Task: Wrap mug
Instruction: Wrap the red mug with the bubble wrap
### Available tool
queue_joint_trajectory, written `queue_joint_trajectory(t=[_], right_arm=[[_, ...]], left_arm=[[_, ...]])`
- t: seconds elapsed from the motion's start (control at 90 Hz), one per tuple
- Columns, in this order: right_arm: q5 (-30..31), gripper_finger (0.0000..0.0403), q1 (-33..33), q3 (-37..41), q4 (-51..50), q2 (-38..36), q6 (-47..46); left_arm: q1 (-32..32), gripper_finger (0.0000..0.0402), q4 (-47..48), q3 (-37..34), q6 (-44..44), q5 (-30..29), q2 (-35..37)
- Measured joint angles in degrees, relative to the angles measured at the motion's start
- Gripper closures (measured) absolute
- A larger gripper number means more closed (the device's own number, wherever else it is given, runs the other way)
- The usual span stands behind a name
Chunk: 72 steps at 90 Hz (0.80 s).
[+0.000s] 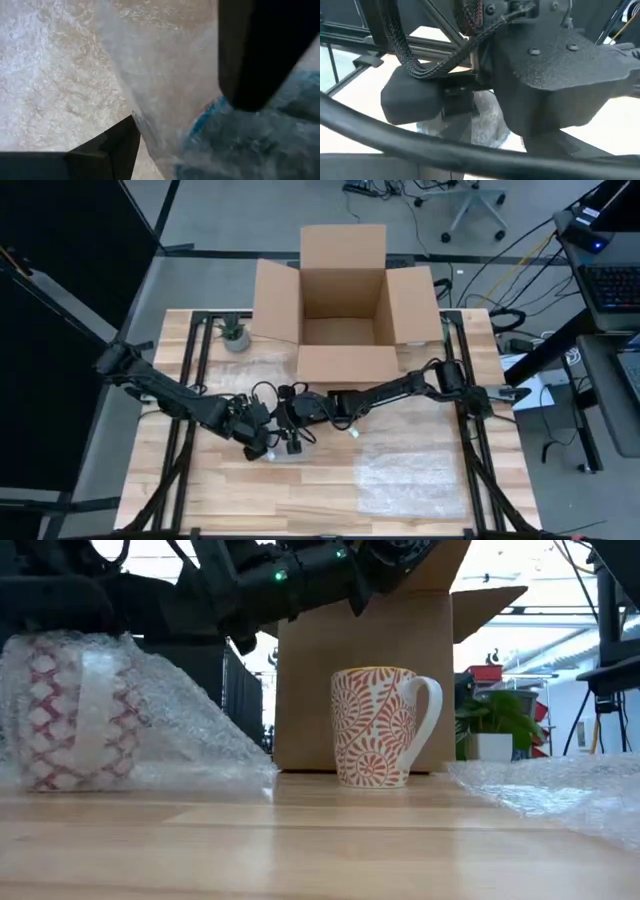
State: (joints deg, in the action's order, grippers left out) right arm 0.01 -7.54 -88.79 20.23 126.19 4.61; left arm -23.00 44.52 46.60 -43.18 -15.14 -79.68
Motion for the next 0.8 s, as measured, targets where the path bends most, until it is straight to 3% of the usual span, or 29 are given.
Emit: queue_joint_trajectory(t=[0.156, 0.411, 0.8], right_arm=[[-0.18, 0.0245, -0.18, -0.28, 4.53, 2.81, -1.48], [0.23, 0.0245, 0.0, -0.48, 2.23, 3.73, -1.16], [0.07, 0.0245, 0.04, -0.46, 1.93, 3.87, -0.95]], left_arm=[[-0.24, 0.019, 2.05, 1.36, 2.3, 0.79, -0.19], [-0.36, 0.019, 6.95, 4.16, 1.51, -0.3, -0.07], [-0.42, 0.019, 8.95, 4.58, 3.09, -0.52, 6.53]])
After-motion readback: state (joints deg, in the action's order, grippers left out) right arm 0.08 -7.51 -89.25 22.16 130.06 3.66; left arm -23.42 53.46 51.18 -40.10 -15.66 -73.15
